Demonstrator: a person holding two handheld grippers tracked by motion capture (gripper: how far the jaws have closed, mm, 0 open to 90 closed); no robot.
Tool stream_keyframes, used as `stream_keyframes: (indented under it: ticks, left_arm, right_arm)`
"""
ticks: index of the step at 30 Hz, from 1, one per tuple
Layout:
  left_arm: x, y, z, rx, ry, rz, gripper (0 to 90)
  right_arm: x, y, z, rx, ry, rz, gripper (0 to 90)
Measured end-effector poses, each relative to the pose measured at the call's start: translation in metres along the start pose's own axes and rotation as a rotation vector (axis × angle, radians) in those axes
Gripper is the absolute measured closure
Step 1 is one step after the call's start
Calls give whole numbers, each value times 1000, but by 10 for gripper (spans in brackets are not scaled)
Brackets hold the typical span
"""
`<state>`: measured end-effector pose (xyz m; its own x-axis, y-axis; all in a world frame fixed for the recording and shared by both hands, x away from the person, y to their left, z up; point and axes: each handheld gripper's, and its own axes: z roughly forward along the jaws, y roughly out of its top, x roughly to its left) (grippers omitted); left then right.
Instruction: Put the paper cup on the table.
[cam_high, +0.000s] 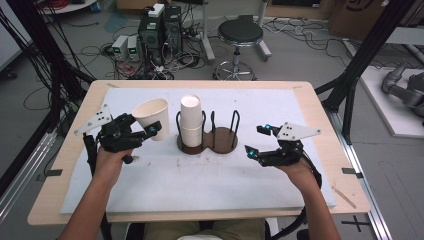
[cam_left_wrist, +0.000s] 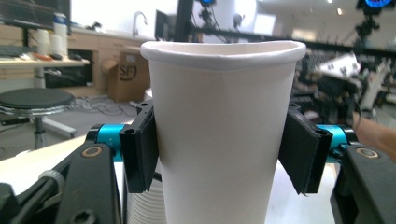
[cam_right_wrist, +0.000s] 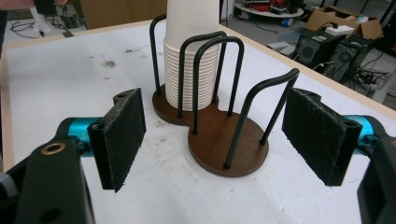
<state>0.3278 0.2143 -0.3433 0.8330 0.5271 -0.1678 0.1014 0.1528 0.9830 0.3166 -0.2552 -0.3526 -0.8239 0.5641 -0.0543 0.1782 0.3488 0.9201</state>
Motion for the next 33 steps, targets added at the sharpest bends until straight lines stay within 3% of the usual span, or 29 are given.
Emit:
stream_keyframes:
  ticks: [6, 11, 17, 20, 23, 33]
  left_arm:
    - [11, -1, -6, -29, 26, -9, 366]
    - [25, -3, -9, -40, 90, -5, 365]
    - [44, -7, -15, -36, 181, 70, 358]
    - [54, -12, -17, -29, 220, 83, 355]
    - [65, -19, -16, -3, 261, 71, 348]
    - [92, -43, -9, 166, 351, 7, 338]
  right_arm:
    - [-2, -1, -1, 2, -4, 0, 219]
    - [-3, -2, -3, 1, -14, 8, 219]
    - [-6, -4, -4, 2, -25, 10, 219]
    - [-8, -5, -3, 3, -29, 9, 219]
    - [-9, -6, -2, 3, -32, 16, 219]
    - [-8, -8, -1, 16, -33, 19, 219]
